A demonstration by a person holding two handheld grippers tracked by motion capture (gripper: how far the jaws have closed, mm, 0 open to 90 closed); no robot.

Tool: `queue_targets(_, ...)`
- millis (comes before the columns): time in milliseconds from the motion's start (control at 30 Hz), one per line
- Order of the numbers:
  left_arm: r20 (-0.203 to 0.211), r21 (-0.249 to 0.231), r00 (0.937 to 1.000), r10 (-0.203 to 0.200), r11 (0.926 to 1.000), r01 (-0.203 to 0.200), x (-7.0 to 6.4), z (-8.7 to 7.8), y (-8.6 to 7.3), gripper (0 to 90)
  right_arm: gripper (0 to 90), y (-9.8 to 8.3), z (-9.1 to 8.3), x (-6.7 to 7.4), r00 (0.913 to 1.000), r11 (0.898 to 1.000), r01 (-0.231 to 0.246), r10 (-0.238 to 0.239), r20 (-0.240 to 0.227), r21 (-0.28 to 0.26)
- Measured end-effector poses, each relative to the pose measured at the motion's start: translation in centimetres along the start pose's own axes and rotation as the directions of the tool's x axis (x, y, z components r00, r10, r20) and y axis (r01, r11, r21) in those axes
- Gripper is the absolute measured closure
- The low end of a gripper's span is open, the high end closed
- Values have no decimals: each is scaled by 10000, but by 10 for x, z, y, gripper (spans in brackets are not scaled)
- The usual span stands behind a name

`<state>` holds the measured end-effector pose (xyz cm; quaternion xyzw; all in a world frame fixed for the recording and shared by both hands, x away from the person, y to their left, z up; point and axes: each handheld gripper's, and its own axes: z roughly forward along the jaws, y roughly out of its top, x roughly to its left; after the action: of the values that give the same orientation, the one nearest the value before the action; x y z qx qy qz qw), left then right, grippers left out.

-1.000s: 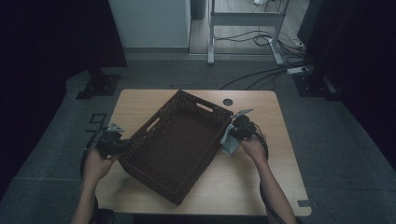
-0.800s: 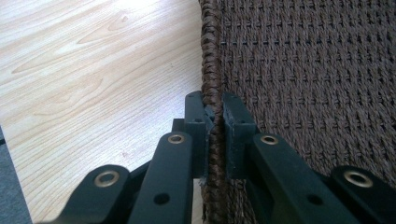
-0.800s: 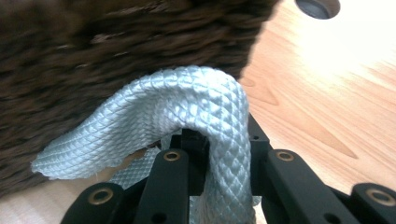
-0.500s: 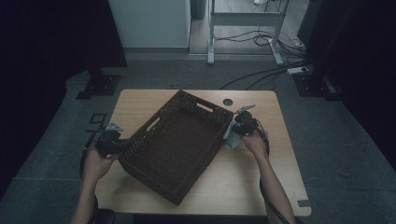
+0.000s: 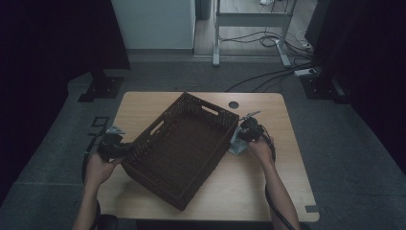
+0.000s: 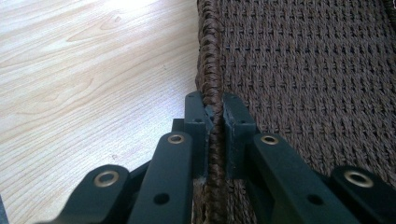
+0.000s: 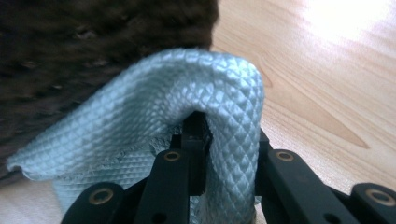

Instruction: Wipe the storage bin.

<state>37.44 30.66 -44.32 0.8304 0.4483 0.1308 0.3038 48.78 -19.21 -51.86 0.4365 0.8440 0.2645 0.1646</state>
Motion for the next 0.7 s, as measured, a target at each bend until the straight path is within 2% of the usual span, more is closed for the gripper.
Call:
queue_targets(133, -5, -3, 10000, -28, 10000, 28, 0, 0, 0, 824, 758, -3, 4, -2, 9999, 9999, -111, 111, 11, 20)
queue_targets(267, -10, 8, 10000, -64, 10000, 64, 0, 0, 0, 824, 758, -2, 4, 1, 10000, 10000, 22, -23, 62, 89)
queue_targets(433, -69, 6, 9999, -153, 9999, 153, -1, 0, 0, 824, 758, -2, 2, 8, 9996, 9995, 285, -285, -4, 115)
queue_targets(633, -153, -24, 9995, -278, 9996, 277, -2, 0, 0, 825, 760, -9, -1, 16, 9996, 9998, 196, -196, -213, -18)
queue_targets(700, -170, -39, 9993, -325, 9995, 325, -2, 0, -1, 825, 759, -10, -3, 20, 9991, 9995, 321, -321, -274, 14)
